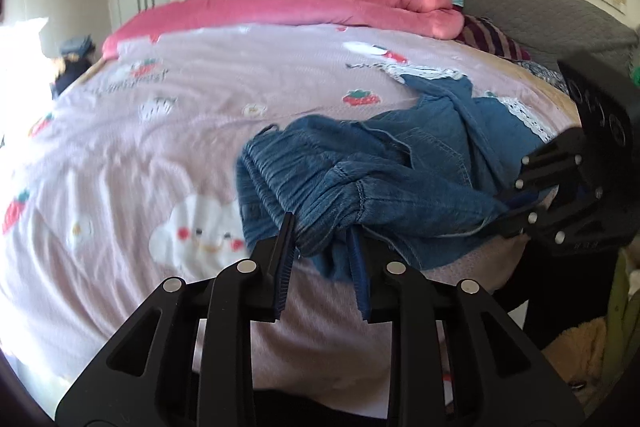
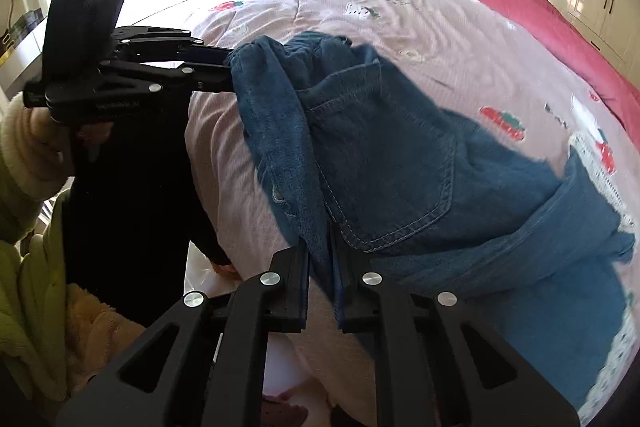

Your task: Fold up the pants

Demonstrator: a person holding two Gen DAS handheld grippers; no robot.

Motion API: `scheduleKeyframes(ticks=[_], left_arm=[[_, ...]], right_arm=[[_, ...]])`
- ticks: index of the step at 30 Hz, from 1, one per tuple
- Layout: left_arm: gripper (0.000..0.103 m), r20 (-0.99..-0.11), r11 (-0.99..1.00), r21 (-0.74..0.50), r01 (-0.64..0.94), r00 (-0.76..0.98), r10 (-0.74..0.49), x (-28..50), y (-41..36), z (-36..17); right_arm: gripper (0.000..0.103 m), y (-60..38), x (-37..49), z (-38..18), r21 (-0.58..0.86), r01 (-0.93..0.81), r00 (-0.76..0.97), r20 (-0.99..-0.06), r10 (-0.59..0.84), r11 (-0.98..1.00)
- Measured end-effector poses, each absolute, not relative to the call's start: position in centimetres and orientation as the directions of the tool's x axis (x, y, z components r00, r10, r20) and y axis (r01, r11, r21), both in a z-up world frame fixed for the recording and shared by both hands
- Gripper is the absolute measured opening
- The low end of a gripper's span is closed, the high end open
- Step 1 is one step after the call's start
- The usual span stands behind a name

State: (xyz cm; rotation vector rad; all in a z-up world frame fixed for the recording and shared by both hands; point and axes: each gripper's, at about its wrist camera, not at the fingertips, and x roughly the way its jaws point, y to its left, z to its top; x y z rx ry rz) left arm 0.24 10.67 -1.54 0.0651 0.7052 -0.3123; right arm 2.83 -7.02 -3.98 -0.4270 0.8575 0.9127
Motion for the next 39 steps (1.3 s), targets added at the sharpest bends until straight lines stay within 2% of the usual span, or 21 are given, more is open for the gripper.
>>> scheduleKeyframes(ticks=[5,9,11,14,17,21,24,29,31,34,36,39], left_arm=[[0.020,-0.587,0.966,-0.025,0.256,0.778,-0.221,-0.1,11.3,-0.1],[0.021,-0.685,0.984,-0.046,0.173,0.711,-0.157,1.2,12.6,-2.0],[0.021,-0.704,0.988,-0.072,0.140,0.694,-0.150,1.1,13.7,-2.5],[0.021,-0.695,0.987,-0.127,0.096,0.701,-0.158,0.2,15.5,-1.8],[0.021,-0.667,0.990,-0.132,0.057,0.733,-0.131,-0.7,16.6,0.1],[0.021,-0.596,0.983,-0.131,0.129,0.782,-0.182,-1.8,14.7,3.7],[0.023,-0.587,0.968,-0.112,0.223,0.772,-0.245,-1.1,11.1,4.4],[0.024,-0.631,0.931,-0.156,0.330,0.692,-0.351,0.7,6.7,1.8],[0.024,-0.689,0.945,-0.123,0.304,0.659,-0.302,1.6,6.0,-0.5],[0.024,-0.765,0.961,-0.139,0.241,0.590,-0.258,2.8,6.9,-3.9],[0.024,-0.764,0.953,-0.198,0.228,0.574,-0.296,3.1,7.8,-5.2],[0.024,-0.756,0.949,-0.215,0.230,0.576,-0.311,2.9,8.0,-5.4]], right_arm=[[0.011,-6.7,2.6,-3.4,0.056,-0.832,0.332,-0.748,0.575,0.552],[0.014,-5.6,2.2,-6.6,0.037,-0.827,0.314,-0.797,0.516,0.561],[0.020,-5.6,2.0,-7.0,0.053,-0.823,0.310,-0.792,0.526,0.565],[0.022,-5.6,1.8,-6.9,0.065,-0.822,0.309,-0.784,0.539,0.566],[0.025,-5.6,2.1,-6.9,0.083,-0.819,0.305,-0.775,0.554,0.567],[0.025,-5.3,1.8,-6.7,0.113,-0.818,0.295,-0.759,0.581,0.564],[0.028,-4.8,1.6,-6.5,0.120,-0.825,0.287,-0.752,0.593,0.552],[0.029,-8.1,1.9,-4.7,0.215,-0.790,0.277,-0.709,0.648,0.573],[0.031,-10.1,1.9,-3.9,0.219,-0.770,0.307,-0.696,0.649,0.599],[0.035,-13.2,2.5,-2.5,0.212,-0.709,0.389,-0.679,0.623,0.673],[0.037,-14.6,3.2,-1.7,0.206,-0.663,0.446,-0.663,0.602,0.719],[0.042,-15.3,4.9,-1.1,0.178,-0.612,0.505,-0.662,0.554,0.770]])
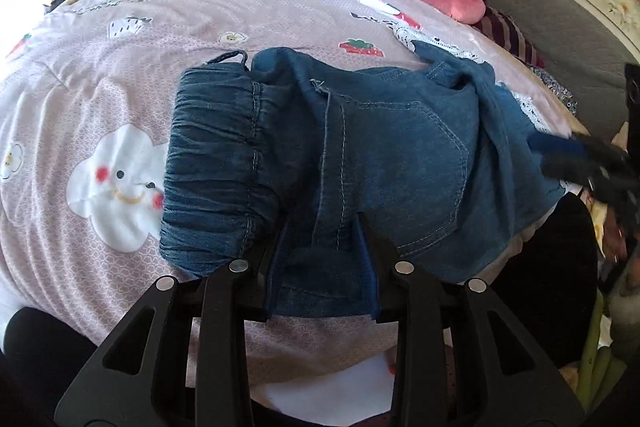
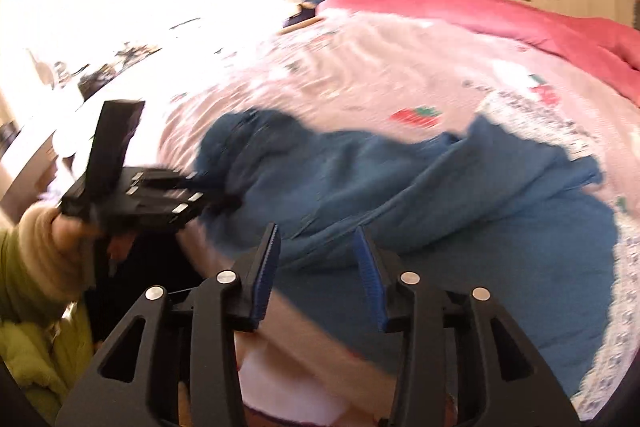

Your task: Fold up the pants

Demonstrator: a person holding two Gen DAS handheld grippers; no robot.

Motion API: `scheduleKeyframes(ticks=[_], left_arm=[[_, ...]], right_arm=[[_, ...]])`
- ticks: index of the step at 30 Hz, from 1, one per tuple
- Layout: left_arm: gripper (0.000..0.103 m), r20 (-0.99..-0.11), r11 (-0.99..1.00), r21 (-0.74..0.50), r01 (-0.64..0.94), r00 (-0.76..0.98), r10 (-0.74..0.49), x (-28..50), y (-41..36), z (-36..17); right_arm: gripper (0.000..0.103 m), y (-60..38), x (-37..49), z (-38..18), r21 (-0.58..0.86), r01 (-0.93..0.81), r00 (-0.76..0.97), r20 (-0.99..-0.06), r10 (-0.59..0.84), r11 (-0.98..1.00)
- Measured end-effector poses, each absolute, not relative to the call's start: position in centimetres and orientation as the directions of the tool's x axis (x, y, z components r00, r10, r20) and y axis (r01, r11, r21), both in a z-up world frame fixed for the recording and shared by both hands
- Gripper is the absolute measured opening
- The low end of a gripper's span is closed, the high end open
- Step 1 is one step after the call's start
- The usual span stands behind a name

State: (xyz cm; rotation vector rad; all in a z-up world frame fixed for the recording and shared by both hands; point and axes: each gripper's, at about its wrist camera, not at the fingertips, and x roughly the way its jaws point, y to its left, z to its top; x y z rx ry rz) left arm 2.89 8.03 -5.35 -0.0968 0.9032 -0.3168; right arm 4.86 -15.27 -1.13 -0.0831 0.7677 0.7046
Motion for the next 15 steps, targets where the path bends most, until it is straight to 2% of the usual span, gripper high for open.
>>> scheduleKeyframes(ticks=[3,7,9,10,12,14,15], left_arm=[[0.025,-0.751,0.949,-0.207,0.238,0.583,-0.310,2.8,8.1,-5.4],[0.025,-0.740,0.951,-0.184,0.250,0.602,-0.301,2.7,8.0,-5.3],[0.026,-0.730,0.949,-0.175,0.262,0.613,-0.303,2.3,7.7,-4.6],[0.029,-0.724,0.948,-0.170,0.267,0.619,-0.304,2.0,7.5,-4.2],[0.047,-0.711,0.943,-0.189,0.275,0.624,-0.325,1.6,7.3,-3.0],[0.055,-0.687,0.938,-0.191,0.290,0.643,-0.338,1.1,6.7,-1.4],[0.060,-0.669,0.933,-0.180,0.311,0.657,-0.348,0.7,6.1,-0.4]], right_arm=[[0.045,-15.3,7.0,-1.6,0.188,-0.596,0.512,-0.660,0.550,0.781],[0.048,-15.5,9.8,-5.4,0.161,-0.498,0.467,-0.778,0.420,0.852],[0.048,-16.6,9.7,-6.2,0.227,-0.482,0.466,-0.752,0.467,0.846],[0.048,-16.9,9.6,-6.0,0.238,-0.483,0.466,-0.745,0.478,0.842],[0.049,-17.6,9.1,-5.7,0.260,-0.486,0.461,-0.735,0.498,0.835],[0.058,-19.2,8.6,-4.5,0.319,-0.475,0.473,-0.693,0.544,0.820],[0.059,-20.0,8.6,-3.4,0.323,-0.468,0.491,-0.679,0.546,0.822]])
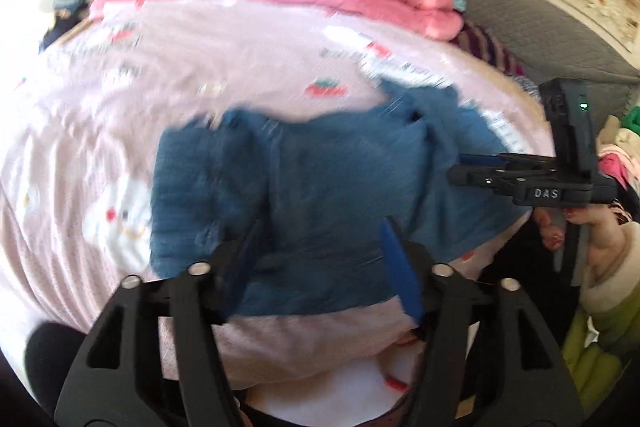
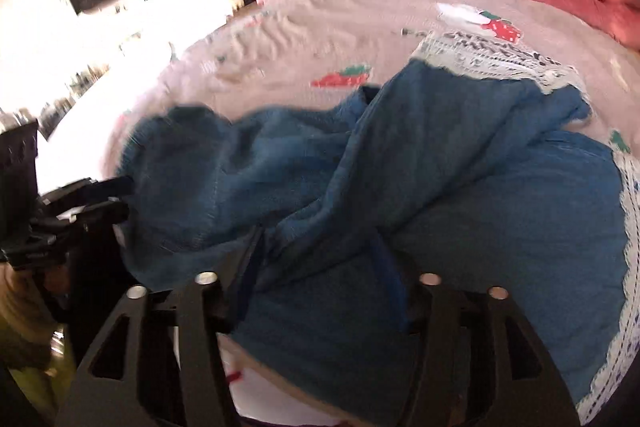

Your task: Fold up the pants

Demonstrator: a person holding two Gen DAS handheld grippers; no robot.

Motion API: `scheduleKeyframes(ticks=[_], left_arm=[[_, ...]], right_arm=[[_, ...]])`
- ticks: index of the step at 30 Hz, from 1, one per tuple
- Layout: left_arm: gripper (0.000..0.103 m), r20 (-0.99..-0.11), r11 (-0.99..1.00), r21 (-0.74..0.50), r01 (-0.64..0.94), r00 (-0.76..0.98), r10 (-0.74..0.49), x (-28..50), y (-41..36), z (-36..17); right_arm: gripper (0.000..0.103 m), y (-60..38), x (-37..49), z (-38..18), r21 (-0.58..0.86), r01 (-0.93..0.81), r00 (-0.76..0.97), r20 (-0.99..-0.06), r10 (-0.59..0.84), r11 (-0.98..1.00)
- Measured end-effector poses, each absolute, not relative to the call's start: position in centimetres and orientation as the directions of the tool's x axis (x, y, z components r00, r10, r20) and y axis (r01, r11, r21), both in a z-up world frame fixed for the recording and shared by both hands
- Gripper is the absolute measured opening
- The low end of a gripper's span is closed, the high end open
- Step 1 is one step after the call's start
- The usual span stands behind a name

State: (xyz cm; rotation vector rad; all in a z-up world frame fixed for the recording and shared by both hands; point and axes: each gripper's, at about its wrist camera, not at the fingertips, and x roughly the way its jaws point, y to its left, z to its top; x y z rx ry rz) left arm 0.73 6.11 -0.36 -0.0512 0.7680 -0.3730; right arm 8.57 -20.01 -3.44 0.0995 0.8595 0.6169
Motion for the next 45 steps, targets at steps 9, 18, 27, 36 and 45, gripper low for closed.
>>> scheduleKeyframes(ticks=[9,18,27,36,45], left_arm=[[0.073,-0.650,0.837,-0.255,0.485,0.555,-0.519,4.6,-1.7,1.0],[0.060,-0.673,0.790,-0.363,0.494,0.447,-0.589,8.6,-7.5,-3.2],[0.024,-0.656,0.759,-0.381,0.527,0.424,-0.624,8.2,-7.1,-5.0],[0.018,-0.608,0.743,-0.405,0.533,0.450,-0.654,8.2,-5.9,-3.2],[0.008,-0.623,0.709,-0.279,0.648,0.439,-0.647,5.2,-9.4,-2.2]], right_arm=[[0.081,-23.1,13.9,2.4,0.224,-0.400,0.599,-0.670,0.439,0.888],[0.085,-17.3,26.1,1.2,0.074,-0.423,0.483,-0.825,0.294,0.903],[0.013,-13.8,32.8,-4.4,-0.119,-0.398,0.385,-0.922,0.048,0.909],[0.009,-28.0,25.7,5.8,0.221,-0.246,0.616,-0.716,0.328,0.944],[0.009,-40.4,13.0,1.0,0.375,-0.028,0.626,-0.717,0.308,0.927]])
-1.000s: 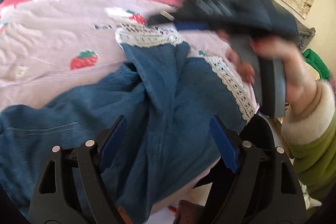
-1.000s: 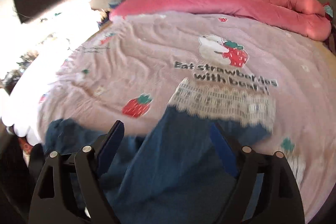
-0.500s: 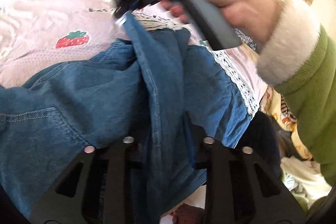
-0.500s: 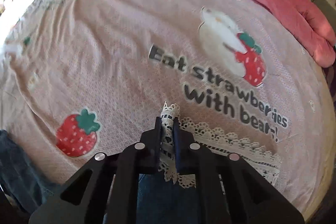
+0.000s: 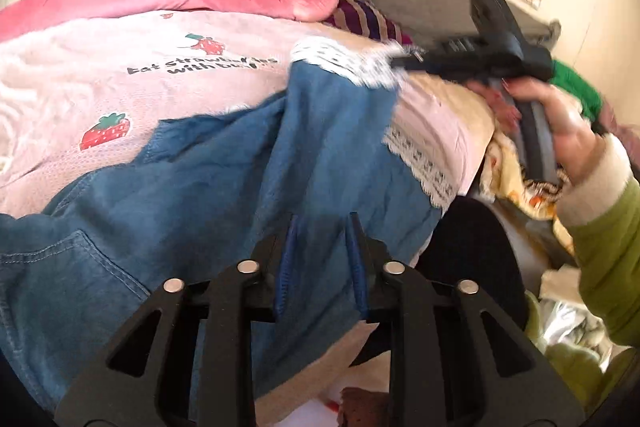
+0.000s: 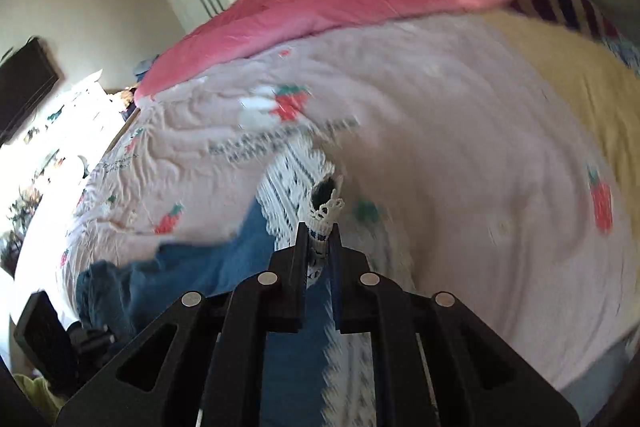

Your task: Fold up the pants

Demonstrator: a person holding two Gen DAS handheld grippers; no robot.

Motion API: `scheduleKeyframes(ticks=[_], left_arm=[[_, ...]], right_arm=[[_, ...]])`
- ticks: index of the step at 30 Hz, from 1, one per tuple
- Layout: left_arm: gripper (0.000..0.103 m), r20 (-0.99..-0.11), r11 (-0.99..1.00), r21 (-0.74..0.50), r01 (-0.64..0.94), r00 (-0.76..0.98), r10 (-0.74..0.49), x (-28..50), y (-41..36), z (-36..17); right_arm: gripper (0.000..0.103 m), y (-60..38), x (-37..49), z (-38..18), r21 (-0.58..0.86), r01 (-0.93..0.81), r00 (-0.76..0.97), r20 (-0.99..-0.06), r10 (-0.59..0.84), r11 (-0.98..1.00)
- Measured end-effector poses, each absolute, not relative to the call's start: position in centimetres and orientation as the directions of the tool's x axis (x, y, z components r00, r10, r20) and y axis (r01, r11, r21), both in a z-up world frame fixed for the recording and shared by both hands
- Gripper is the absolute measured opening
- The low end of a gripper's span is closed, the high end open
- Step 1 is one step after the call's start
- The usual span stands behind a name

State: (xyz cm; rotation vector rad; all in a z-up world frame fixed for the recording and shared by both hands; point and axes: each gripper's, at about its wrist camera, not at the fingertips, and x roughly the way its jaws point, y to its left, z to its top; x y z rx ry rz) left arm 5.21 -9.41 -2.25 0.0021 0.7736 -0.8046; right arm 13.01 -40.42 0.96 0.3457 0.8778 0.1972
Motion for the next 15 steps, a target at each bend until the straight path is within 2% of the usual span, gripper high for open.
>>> scheduleKeyframes(ticks=[2,7,10,11,14,15], left_arm=[[0.002,-0.644,0.710,-0.251,0.658,0.434,-0.630,5.0,-10.1,-2.5],[0.001,-0.685,0.703,-0.190,0.685,0.421,-0.595,4.2,-10.8,-3.1],[0.001,-0.699,0.697,-0.148,0.702,0.425,-0.576,3.5,-11.2,-3.4],[0.003,-0.705,0.694,-0.126,0.709,0.428,-0.565,3.3,-11.5,-3.6],[0.030,-0.732,0.693,-0.077,0.717,0.431,-0.527,3.1,-12.3,-4.3],[0.031,-0.741,0.688,-0.058,0.723,0.431,-0.515,3.0,-12.5,-4.6]], right_arm=[[0.009,-41.4,10.5,-1.5,0.406,0.010,0.605,-0.730,0.317,0.914],[0.009,-43.3,5.7,-3.5,0.532,0.058,0.635,-0.672,0.380,0.845],[0.009,-43.7,3.7,-3.4,0.548,0.051,0.648,-0.654,0.390,0.835],[0.009,-43.8,3.4,-3.6,0.550,0.057,0.645,-0.657,0.390,0.833],[0.009,-44.3,2.8,-3.9,0.599,0.065,0.647,-0.634,0.423,0.798],[0.009,-44.6,2.5,-3.7,0.620,0.059,0.664,-0.610,0.433,0.782]])
